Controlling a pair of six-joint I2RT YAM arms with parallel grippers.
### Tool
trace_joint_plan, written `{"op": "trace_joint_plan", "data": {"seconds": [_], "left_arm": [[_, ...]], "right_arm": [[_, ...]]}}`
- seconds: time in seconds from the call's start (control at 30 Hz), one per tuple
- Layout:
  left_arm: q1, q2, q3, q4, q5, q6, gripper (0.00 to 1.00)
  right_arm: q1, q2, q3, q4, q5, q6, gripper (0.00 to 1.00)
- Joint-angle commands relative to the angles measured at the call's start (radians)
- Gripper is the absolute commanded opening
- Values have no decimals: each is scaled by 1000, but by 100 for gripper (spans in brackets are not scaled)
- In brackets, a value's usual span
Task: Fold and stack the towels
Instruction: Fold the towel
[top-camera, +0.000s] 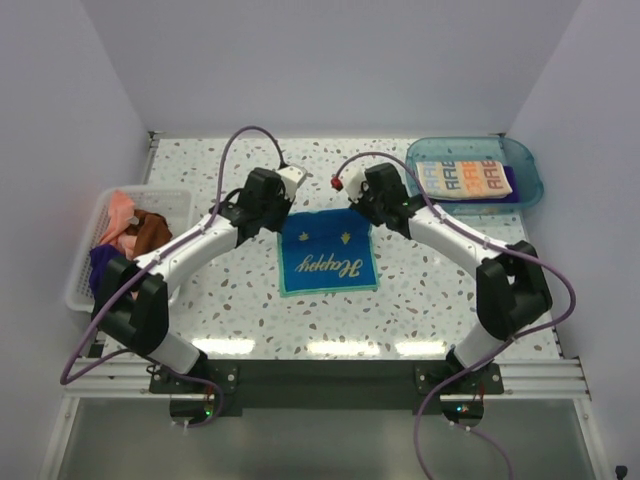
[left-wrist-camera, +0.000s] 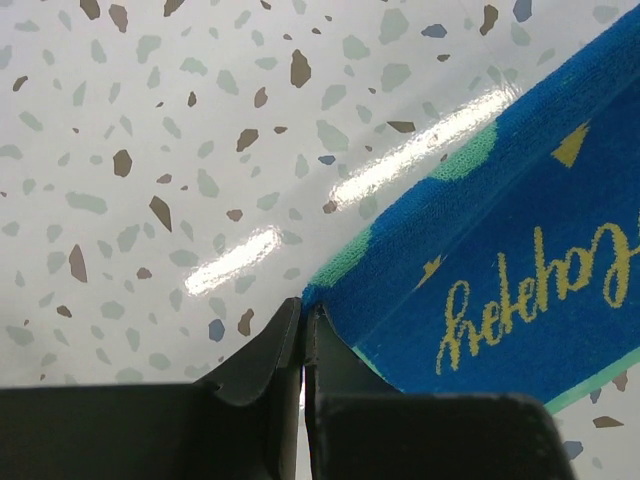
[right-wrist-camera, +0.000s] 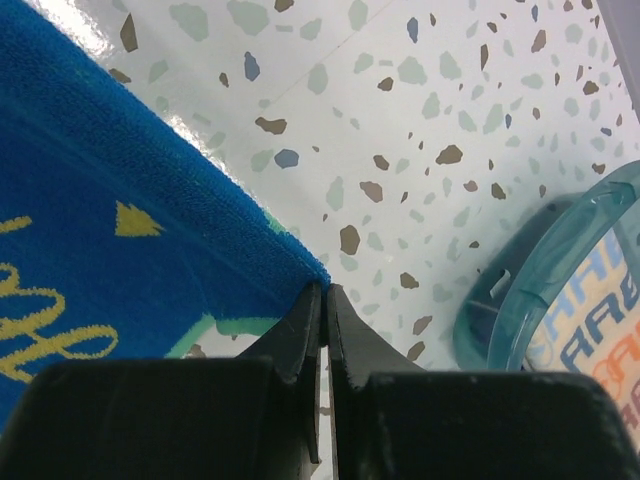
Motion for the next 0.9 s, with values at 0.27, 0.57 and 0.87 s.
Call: {"op": "trace_joint_plan", "data": {"seconds": [0.27,0.57,0.87], "left_arm": [[34,-96,-122,-17,-6,-17,0],[34,-174,-187,-46,73,-66,0],[34,-181,-265,-55,167,-124,0]], "right_arm": [[-23,-203,-210,145,1,-126,0],[-17,-324,-330,141,-102,-198,1],[-12,-355,-362,3,-251,-143,1]]}}
